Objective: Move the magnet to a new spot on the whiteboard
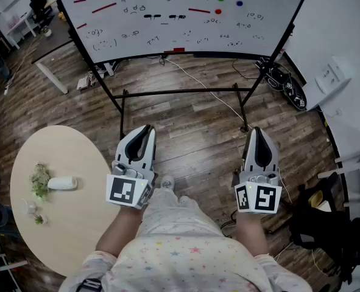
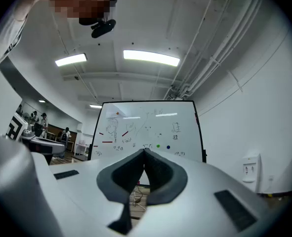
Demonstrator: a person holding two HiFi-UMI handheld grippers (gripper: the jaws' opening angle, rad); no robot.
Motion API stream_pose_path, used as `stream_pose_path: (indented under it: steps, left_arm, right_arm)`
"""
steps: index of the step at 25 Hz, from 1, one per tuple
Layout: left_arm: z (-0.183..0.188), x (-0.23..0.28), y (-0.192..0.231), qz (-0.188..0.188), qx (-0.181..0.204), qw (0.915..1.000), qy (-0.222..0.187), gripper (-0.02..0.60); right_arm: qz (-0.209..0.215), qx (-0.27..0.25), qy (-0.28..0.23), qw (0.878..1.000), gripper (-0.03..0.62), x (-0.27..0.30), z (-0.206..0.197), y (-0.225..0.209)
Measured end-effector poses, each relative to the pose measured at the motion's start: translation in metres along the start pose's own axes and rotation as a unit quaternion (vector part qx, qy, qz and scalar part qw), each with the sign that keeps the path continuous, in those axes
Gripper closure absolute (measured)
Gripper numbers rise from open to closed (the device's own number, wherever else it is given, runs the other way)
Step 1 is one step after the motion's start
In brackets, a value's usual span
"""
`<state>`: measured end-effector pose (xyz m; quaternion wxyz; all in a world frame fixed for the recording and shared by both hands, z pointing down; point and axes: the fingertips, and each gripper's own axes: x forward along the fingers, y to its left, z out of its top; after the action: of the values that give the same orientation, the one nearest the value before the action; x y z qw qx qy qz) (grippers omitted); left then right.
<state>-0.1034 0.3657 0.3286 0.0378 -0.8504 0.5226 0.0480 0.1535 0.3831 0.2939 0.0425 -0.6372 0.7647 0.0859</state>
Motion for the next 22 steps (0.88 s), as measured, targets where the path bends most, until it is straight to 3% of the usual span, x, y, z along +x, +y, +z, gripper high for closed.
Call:
stream_pose_path:
  steps: [9,14,16,19,22]
  left_arm:
    - [0.004,0.002,-0.009,0.012,0.002,0.9999,0.005,0.546]
    - [0.002,0.009,-0.007,0.009,0.001,0.9999,0.009,0.545]
    - [-0.004,0.015,-0.007,-0.004,-0.007,0.9999,0.01,0.543]
    - [-0.007,0.025,-0.005,-0.007,-0.013,0.9997,0.019,0.452]
    - [-0.009,0.036,0.009,0.008,-0.011,0.9998,0.017,0.396]
  right_arm:
    - [0.011,0.04,-0.003,0.999,0.58,-0.003,0.002,-0.009]
    - [0.034,0.046,0.012,0.998,0.497,0.009,-0.007,-0.01]
    - [0.031,0.044,0.016,0.998,0.428,0.016,-0.011,-0.011]
    - [0.022,0.04,0.017,0.999,0.368,0.026,-0.014,-0.015]
    - [0.026,0.041,0.017,0.999,0.353,0.042,-0.017,-0.014]
